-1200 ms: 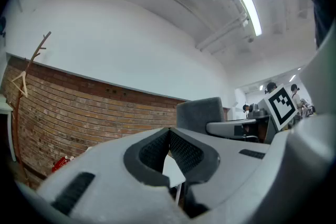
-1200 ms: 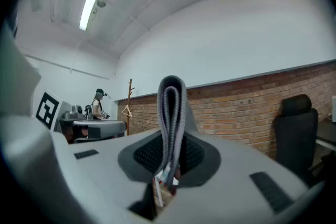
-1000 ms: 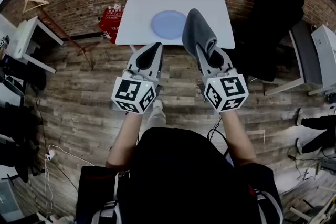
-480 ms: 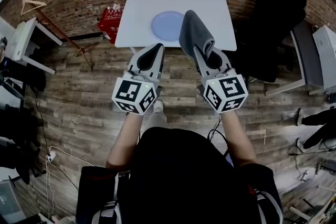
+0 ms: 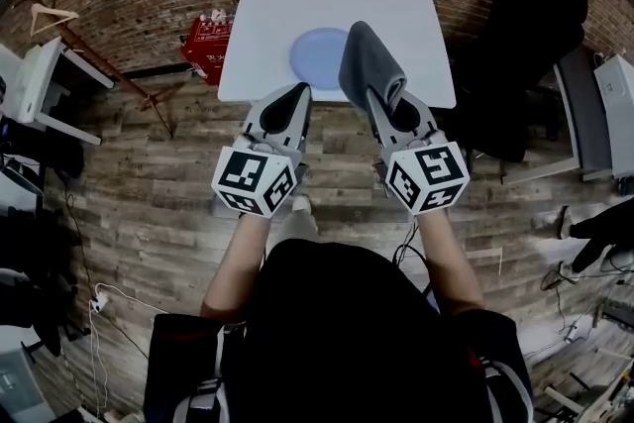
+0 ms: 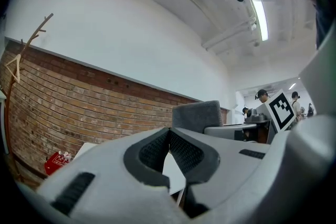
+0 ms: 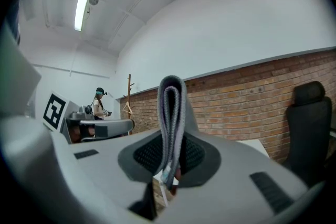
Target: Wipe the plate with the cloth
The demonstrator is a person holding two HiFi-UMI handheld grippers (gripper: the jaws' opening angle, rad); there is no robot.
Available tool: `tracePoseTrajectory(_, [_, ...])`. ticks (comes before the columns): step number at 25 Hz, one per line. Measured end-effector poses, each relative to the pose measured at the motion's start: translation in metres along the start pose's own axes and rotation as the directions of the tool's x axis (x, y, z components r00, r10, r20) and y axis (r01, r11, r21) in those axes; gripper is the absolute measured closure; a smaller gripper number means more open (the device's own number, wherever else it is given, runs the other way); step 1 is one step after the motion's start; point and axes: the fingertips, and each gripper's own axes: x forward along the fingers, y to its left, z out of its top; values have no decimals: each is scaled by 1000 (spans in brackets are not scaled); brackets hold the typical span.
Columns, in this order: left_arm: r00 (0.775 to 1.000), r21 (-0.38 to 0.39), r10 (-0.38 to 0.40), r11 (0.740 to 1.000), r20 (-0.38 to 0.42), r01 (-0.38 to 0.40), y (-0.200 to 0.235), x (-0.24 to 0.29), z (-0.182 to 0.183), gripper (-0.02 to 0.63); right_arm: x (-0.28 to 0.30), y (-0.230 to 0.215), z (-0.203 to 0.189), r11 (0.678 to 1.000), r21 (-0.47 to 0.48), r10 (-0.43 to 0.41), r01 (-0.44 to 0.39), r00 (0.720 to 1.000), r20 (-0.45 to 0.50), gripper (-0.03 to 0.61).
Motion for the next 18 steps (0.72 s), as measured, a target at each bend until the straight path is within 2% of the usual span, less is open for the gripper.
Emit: tracePoseTrajectory(18, [997, -58, -66, 996, -48, 63, 118, 49, 10, 594, 123, -6, 12, 997, 16, -73, 74, 996, -48, 526])
